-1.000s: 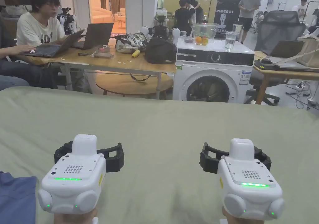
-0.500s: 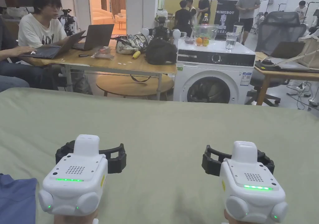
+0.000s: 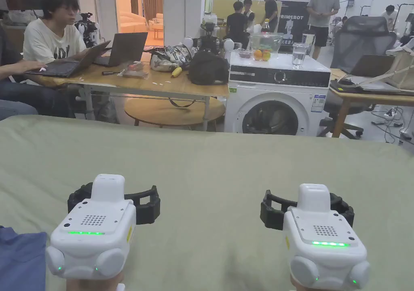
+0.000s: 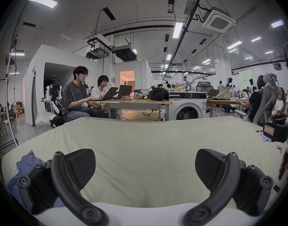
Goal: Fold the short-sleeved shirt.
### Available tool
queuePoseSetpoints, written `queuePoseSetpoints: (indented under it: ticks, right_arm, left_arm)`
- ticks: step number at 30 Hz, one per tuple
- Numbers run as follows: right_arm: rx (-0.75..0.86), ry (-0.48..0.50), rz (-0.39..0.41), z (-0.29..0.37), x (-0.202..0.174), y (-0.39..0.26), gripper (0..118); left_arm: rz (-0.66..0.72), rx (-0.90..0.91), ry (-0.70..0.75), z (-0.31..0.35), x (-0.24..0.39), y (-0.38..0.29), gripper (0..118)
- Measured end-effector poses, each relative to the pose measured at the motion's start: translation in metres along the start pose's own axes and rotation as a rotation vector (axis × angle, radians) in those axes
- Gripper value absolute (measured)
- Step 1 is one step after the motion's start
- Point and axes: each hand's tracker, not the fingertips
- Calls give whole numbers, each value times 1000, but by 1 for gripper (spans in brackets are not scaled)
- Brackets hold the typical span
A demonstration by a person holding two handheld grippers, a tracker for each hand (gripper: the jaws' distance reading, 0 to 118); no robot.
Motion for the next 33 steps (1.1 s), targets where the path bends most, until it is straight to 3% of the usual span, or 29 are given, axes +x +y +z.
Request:
queuePoseSetpoints:
  ticks: [33]
  right_arm:
    - [25,3,3,12,-3,7,118]
  left_arm:
    - [7,20,14,12,-1,4,118]
